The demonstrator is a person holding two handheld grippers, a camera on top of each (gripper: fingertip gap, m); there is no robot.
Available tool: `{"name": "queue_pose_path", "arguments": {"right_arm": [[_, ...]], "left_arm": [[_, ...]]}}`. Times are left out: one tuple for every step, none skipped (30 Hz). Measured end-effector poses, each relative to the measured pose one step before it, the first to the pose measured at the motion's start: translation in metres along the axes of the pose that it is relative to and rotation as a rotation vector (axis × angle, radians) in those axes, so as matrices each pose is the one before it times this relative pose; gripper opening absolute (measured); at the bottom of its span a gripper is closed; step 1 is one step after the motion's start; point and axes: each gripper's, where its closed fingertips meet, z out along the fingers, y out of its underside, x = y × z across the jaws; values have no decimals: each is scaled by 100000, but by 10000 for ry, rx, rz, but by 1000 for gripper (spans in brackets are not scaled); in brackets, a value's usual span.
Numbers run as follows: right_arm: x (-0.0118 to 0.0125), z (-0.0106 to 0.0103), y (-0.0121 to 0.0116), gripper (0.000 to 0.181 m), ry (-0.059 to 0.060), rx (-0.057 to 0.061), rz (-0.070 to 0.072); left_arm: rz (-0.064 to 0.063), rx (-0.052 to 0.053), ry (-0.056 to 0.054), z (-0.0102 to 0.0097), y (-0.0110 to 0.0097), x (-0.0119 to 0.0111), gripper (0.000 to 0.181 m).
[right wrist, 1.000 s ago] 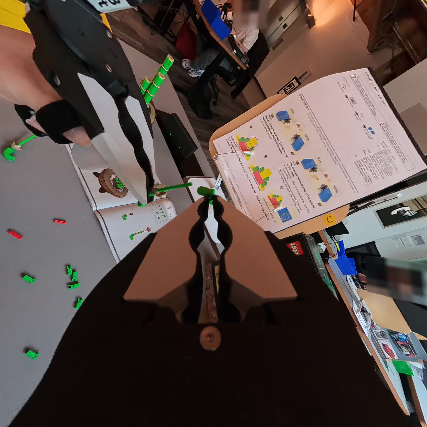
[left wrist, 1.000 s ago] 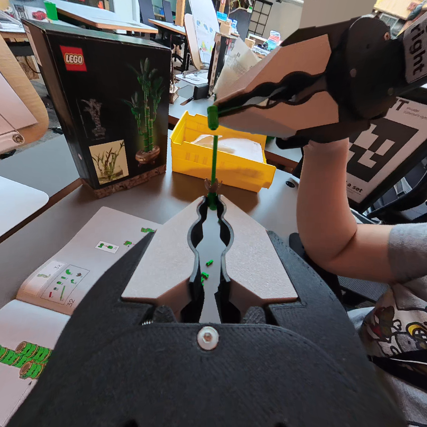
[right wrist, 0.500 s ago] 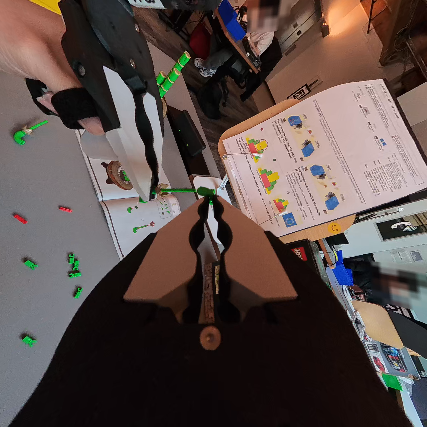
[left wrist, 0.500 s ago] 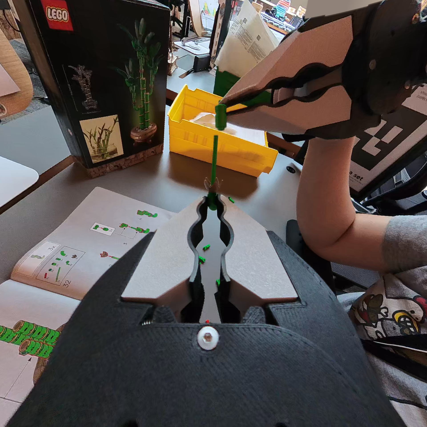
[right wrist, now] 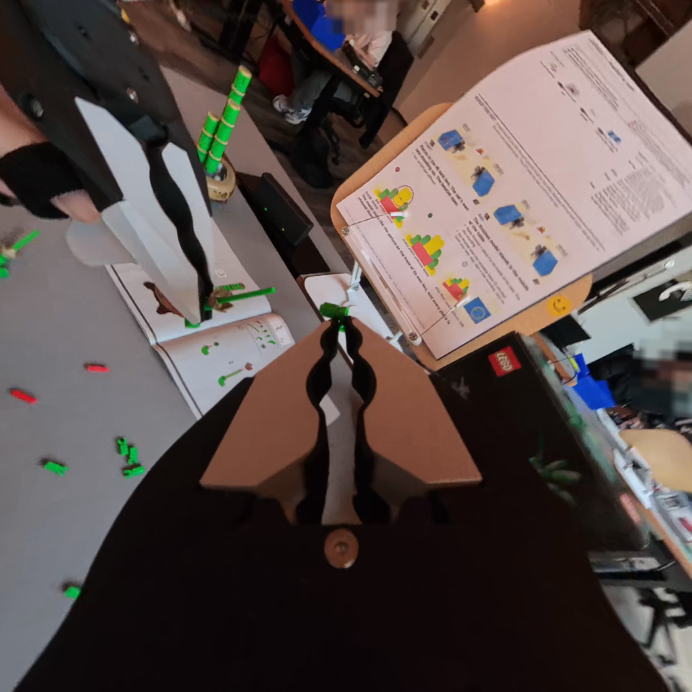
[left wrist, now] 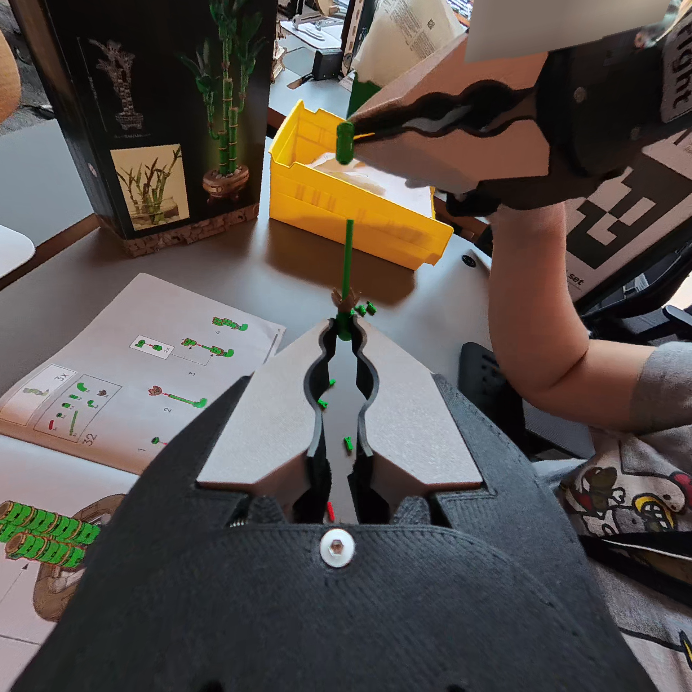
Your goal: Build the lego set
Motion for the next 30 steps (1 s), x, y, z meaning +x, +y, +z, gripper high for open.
{"name": "queue_pose_path", "arguments": {"right_arm": [[-176,-168,548,3,290,118,699],[-678,-284,826,3,188,120,627],[-1187,-396,1183,3,13,49,393],[-938,-443,1564,3,280,-83,292],[-718,-456,1676,3,471,-98,195],[-763,-443,1553,3,419,1,128],[-769,-423,1531,3,336,-42,215],[-1085,-349,1470,3,38,-96,315],[-1194,-246,1153,3,-126,-47,402],[-1410,-216,783,3,-429,-98,257],[-1094,-76,319,3,-382,-107,140],[-687,55,336,3,-210,-192,18],[-413,115,373,3,-75,-103,-75],[-347,183,350,3,-79,-59,-54],[-434,227,329,3,-202,-139,50],[-229,210,244,3,-94,-105,147],[-237,189,173,3,-128,-29,156],[-502,182,210,2,-347,-51,127],[-309,202,150,3,-215,-54,245],[-321,149,82,3,-220,-25,168],[-331,141,119,2,-216,-25,59],[-330,192,230,3,-189,-102,37],[-379,220,259,2,-204,-140,10],[-396,260,340,3,-187,-203,-20],[-455,247,248,3,-197,-171,-48],[-444,184,46,3,-196,-41,-33],[-410,125,-81,3,-206,23,32],[-292,110,-79,2,-176,30,141],[-267,89,9,2,-187,-11,250],[-183,58,57,2,-137,-25,228]], "left_arm": [[-130,-198,187,188,389,273,6],[-135,-330,245,272,599,407,6],[-91,-346,225,332,681,416,6],[-94,-279,102,364,709,239,6],[-176,-345,65,416,896,141,6],[-249,-412,54,479,1091,66,6],[-306,-431,58,457,1273,13,6],[-380,-337,54,416,1361,-39,6],[-460,-271,110,432,1495,-23,6],[-444,-205,239,457,1460,68,6],[-479,-59,375,440,1229,166,6],[-522,103,429,431,874,113,6],[-429,150,397,376,611,-20,6],[-316,104,302,344,498,-180,6],[-245,27,160,302,471,-351,6],[-244,-152,-35,229,640,-565,6],[-186,-290,-88,107,784,-514,6],[-57,-259,-63,-8,725,-393,6],[-2,-136,-35,-107,521,-351,6],[-62,-127,-24,-182,439,-396,6],[-139,-64,8,-208,236,-392,6],[-155,43,87,-201,20,-218,6],[-111,14,144,-126,6,-15,6],[-5,-100,56,-65,175,-47,6],[76,-124,-30,-27,243,-115,6],[14,-138,-39,23,262,-136,6],[-22,-129,42,29,234,-30,6],[-37,-104,110,47,197,76,6],[-33,-130,108,44,234,80,6],[-49,-126,50,53,235,-21,6]]}}
